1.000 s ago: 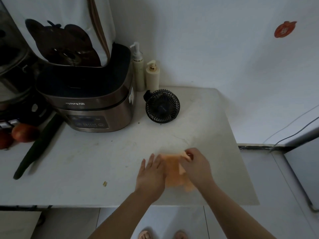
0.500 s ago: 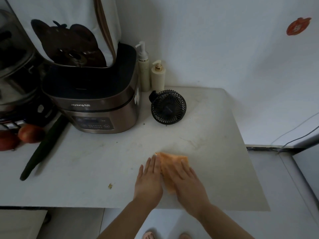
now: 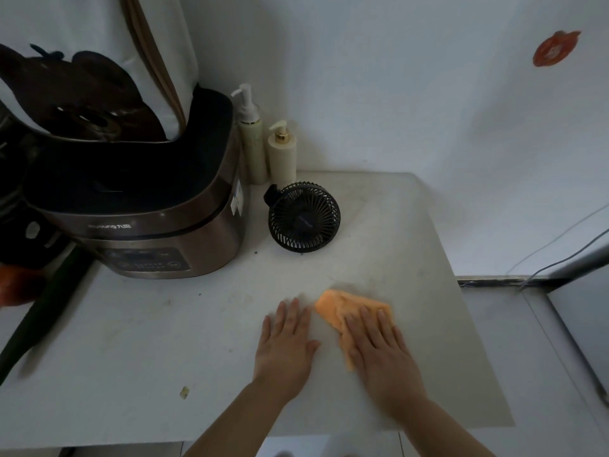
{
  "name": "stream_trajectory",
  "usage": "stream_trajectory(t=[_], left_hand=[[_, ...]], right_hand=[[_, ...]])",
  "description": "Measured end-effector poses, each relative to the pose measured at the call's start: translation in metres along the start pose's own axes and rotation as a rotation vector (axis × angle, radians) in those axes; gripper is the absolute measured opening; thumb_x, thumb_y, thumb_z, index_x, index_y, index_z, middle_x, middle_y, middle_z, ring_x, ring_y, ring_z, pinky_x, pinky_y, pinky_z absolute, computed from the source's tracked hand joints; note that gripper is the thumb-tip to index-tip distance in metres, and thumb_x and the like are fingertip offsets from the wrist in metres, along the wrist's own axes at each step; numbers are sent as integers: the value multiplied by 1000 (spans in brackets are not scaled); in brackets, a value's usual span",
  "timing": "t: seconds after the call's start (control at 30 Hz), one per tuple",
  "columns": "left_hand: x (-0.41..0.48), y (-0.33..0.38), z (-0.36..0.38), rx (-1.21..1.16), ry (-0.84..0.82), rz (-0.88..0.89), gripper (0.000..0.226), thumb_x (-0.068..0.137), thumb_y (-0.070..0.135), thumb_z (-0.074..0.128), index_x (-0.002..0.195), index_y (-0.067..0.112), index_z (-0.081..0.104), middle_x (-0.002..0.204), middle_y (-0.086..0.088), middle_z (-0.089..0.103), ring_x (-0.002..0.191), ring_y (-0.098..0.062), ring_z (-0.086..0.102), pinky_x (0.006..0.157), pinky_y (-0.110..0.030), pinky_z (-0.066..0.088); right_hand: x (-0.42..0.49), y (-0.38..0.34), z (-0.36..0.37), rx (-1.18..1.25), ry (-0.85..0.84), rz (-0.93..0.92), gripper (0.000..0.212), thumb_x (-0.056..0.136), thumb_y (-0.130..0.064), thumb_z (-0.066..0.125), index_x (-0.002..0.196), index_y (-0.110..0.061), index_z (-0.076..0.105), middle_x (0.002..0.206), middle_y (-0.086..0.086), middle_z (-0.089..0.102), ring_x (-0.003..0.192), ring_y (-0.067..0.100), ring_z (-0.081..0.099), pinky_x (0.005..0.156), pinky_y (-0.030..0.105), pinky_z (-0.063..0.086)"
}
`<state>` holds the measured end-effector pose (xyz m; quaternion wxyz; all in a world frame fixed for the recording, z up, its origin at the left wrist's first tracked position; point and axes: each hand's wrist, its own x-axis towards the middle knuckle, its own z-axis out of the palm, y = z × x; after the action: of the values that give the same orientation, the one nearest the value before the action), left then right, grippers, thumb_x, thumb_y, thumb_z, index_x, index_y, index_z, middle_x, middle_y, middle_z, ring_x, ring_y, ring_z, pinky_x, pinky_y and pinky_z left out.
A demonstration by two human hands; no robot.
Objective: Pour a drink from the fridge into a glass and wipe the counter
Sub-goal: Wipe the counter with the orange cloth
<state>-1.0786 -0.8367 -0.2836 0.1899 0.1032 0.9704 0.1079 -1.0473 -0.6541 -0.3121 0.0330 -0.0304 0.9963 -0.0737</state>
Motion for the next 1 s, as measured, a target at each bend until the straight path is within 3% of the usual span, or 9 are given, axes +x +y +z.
stream_trajectory(t=[0.13,0.27,0.37,0.43,0.53,0.63,0.7,0.83,1.0], left_hand=[[24,-3,-1,37,46,11,60,101,43,16,150,22,-10,159,0,-21,144,-17,-25,118,-38,-13],[47,-5,10,88,157,26,78,79,54,-11,150,23,-6,155,1,-21,137,-15,-27,116,-37,-17],[54,-6,16,71,197,-2,64,89,49,21,142,17,38,149,-6,40,144,-25,18,116,-39,0],[55,-5,17,63,205,21,53,95,45,22,136,17,41,141,-6,52,136,-24,28,113,-40,4],[56,-7,22,72,285,12,54,98,46,13,138,19,37,146,-3,45,147,-22,6,114,-40,3],[60,-10,28,105,337,9,54,93,47,27,139,20,36,148,-1,40,147,-15,-16,114,-41,4],[63,-12,34,114,374,15,55,96,49,18,140,21,34,153,1,33,147,-15,-16,114,-41,5],[66,-14,38,79,417,41,60,96,51,6,146,24,26,160,8,-12,148,-14,-13,115,-41,5],[66,-15,36,77,433,64,60,95,51,6,151,27,4,160,7,-10,148,-15,-10,114,-42,7]], right_hand=[[23,11,-7,-19,-68,88,55,97,-45,0,134,-28,37,132,2,59,117,31,58,97,37,41],[45,21,-6,-58,-33,81,56,97,-46,1,132,-25,40,131,6,59,116,34,58,96,35,26],[64,28,-7,-48,-17,89,58,97,-46,1,132,-23,41,131,9,59,116,37,57,96,35,25],[79,33,-7,-31,-10,91,59,97,-47,2,132,-23,42,130,11,59,116,38,57,96,35,25],[103,39,-10,-23,-25,87,60,96,-47,0,133,-21,39,132,14,57,118,41,55,98,37,24],[130,46,-14,4,-71,94,68,95,-50,-3,135,-18,42,134,15,55,120,43,52,102,43,32],[148,49,-19,15,-86,73,78,92,-55,-7,137,-18,44,141,15,48,127,42,45,103,49,38],[182,60,-26,22,-118,15,73,85,-62,-5,148,-28,5,159,2,3,146,27,-1,117,41,6],[212,68,-35,14,-181,16,55,97,-45,16,147,-32,-5,159,-1,-7,146,25,-9,118,40,3]])
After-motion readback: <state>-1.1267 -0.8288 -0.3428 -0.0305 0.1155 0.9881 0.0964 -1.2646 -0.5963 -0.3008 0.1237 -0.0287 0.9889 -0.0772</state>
